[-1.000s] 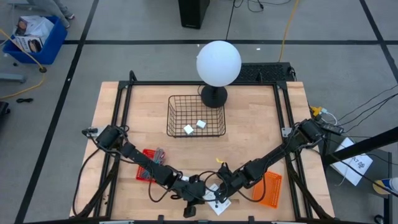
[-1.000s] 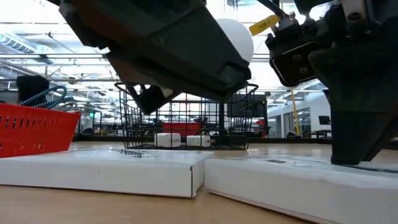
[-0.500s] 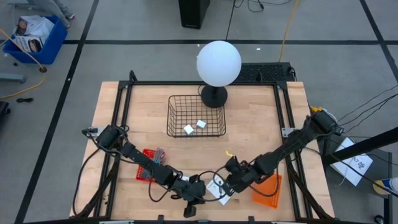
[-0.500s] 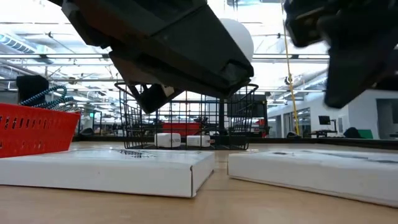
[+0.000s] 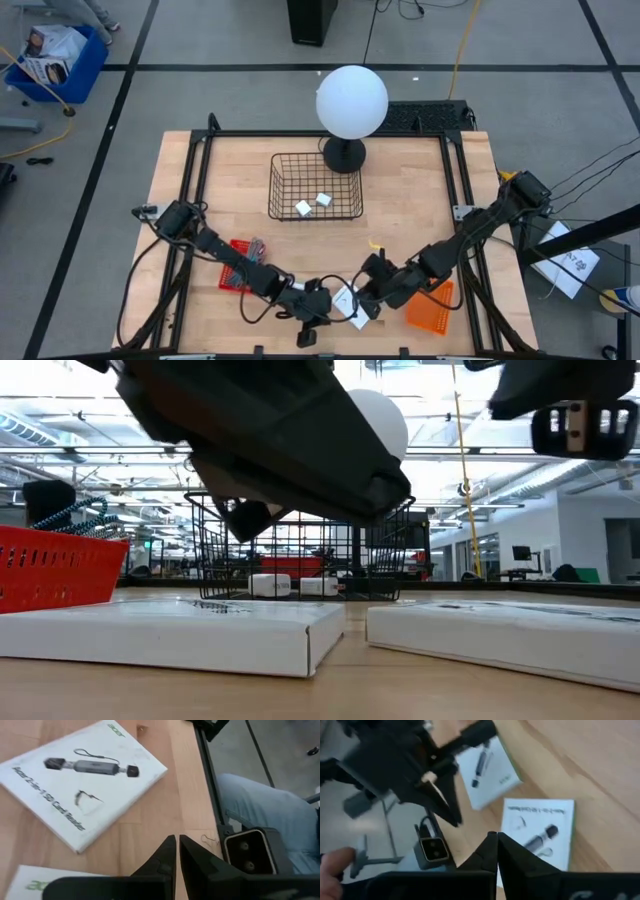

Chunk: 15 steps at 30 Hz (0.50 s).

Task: Pick and place items into bin
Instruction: Put the right white card reader box into the orange basket

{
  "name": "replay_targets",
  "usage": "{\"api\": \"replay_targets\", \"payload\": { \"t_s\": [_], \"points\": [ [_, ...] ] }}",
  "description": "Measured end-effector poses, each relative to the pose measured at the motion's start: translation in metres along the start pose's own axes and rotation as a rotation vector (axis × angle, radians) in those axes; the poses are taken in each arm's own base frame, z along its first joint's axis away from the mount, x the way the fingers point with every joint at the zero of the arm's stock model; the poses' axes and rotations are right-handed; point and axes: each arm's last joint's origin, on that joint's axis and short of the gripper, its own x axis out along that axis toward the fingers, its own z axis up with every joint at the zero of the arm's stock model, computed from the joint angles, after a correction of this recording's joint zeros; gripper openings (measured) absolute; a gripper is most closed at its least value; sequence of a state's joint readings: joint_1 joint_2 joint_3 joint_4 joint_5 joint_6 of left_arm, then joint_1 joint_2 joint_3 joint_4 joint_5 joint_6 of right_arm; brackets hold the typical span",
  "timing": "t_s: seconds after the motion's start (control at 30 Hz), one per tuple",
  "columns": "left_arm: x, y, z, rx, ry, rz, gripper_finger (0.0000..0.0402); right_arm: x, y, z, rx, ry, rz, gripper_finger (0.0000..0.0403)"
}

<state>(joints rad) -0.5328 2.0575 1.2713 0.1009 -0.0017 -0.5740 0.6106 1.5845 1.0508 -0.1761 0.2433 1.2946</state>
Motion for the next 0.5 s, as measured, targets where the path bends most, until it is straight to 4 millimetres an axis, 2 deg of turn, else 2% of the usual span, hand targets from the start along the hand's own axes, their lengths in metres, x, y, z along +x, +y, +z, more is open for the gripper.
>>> {"api": "replay_targets", "payload": {
  "t_s": [0.1, 0.23, 0.37, 0.43, 0.5],
  "points": [
    [0.0, 0.003, 0.002, 0.001, -0.003, 0.007, 0.0026, 0.003, -0.001, -0.003, -0.031, -0.049, 0.053, 0.0034],
    [0.0, 0.005, 0.003, -0.003, -0.003, 0.009, 0.0026, 0.004, 0.0, -0.007, -0.094, -0.137, 0.163, 0.0099],
    [0.0, 0.005, 0.004, -0.004, -0.011, 0.006, 0.0026, 0.003, 0.001, -0.013, -0.135, -0.208, 0.369, 0.0163],
    [0.0, 0.005, 0.004, -0.001, -0.01, 0.007, 0.0026, 0.002, -0.002, -0.015, -0.167, -0.206, 0.454, 0.0183],
    [0.0, 0.005, 0.004, 0.006, -0.018, 0.019, 0.0026, 0.003, -0.009, -0.017, -0.149, -0.2, 0.438, 0.0189]
  ]
}}
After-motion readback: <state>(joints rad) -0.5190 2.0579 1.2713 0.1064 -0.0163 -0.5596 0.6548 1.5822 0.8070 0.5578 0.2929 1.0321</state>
